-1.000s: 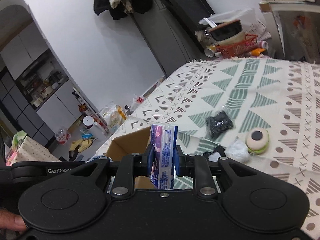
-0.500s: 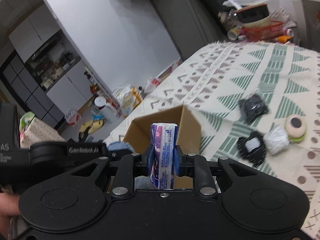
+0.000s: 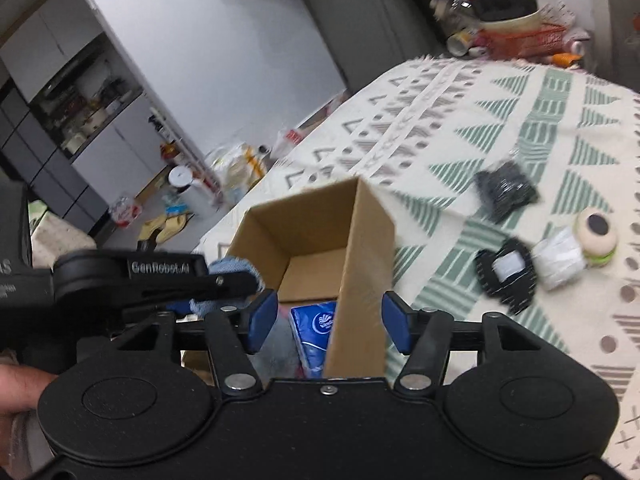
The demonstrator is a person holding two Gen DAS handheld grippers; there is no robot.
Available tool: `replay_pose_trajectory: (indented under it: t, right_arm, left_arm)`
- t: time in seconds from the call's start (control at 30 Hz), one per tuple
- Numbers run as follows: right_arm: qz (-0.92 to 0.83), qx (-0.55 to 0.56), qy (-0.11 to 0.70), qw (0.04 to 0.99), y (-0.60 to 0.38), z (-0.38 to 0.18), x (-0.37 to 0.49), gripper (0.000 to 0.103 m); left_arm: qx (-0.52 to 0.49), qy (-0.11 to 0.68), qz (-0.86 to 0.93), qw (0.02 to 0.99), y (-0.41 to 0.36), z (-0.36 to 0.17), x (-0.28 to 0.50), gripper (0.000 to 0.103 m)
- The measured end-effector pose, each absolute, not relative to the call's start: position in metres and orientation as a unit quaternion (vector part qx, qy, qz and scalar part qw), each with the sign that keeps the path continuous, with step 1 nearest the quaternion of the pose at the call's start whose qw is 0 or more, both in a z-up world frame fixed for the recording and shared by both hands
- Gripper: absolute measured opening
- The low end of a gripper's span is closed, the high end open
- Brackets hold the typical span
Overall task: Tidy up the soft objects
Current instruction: 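Release the denim plush and tissue pack into the box with both grippers, then grasp the black heart-shaped plush with the left gripper while the right gripper grasps the white foil bundle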
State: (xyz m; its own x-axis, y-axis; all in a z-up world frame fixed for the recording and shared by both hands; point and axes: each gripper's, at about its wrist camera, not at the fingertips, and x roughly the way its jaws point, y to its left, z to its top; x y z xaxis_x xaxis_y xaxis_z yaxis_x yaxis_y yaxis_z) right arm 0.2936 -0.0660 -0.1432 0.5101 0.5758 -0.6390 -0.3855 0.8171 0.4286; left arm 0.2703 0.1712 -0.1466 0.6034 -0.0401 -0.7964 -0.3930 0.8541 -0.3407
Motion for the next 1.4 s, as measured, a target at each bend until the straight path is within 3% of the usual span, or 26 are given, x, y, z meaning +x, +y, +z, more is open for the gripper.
replay_pose_trajectory:
  t: [0.27, 0.5, 0.77, 0.9, 1.03, 1.2, 1.4]
  right_arm:
    - [0.208, 0.108, 0.412, 0.88, -0.089, -0.147, 0.306, 0.075]
    - [0.204, 0.113, 0.411, 0.881, -0.101, -0.143, 0.305, 0.083]
    - [0.185, 0.112, 0.41, 0.886, -0.13, -0.137, 0.308, 0.086]
    - [0.168, 0.103, 0.423, 0.885, -0.144, -0.133, 0.315, 0.086]
    - [0.165, 0.099, 0.419, 0.887, -0.16, -0.122, 0.317, 0.095]
    - [0.16, 0.093, 0.416, 0.891, -0.177, -0.11, 0.323, 0.096]
    - [0.169, 0.102, 0.399, 0.895, -0.197, -0.111, 0.332, 0.096]
  left_arm:
    - [-0.245, 0.434, 0.095, 0.862, 0.162, -0.145, 0.277, 0.028]
    - [-0.238, 0.436, 0.092, 0.863, 0.15, -0.138, 0.278, 0.045]
    - [-0.222, 0.44, 0.11, 0.863, 0.137, -0.13, 0.276, 0.052]
    - [-0.215, 0.44, 0.116, 0.864, 0.128, -0.123, 0.275, 0.061]
    - [-0.217, 0.445, 0.113, 0.862, 0.116, -0.116, 0.278, 0.064]
    - [-0.203, 0.435, 0.107, 0.871, 0.1, -0.104, 0.283, 0.072]
    - [-0.193, 0.434, 0.095, 0.875, 0.081, -0.098, 0.29, 0.074]
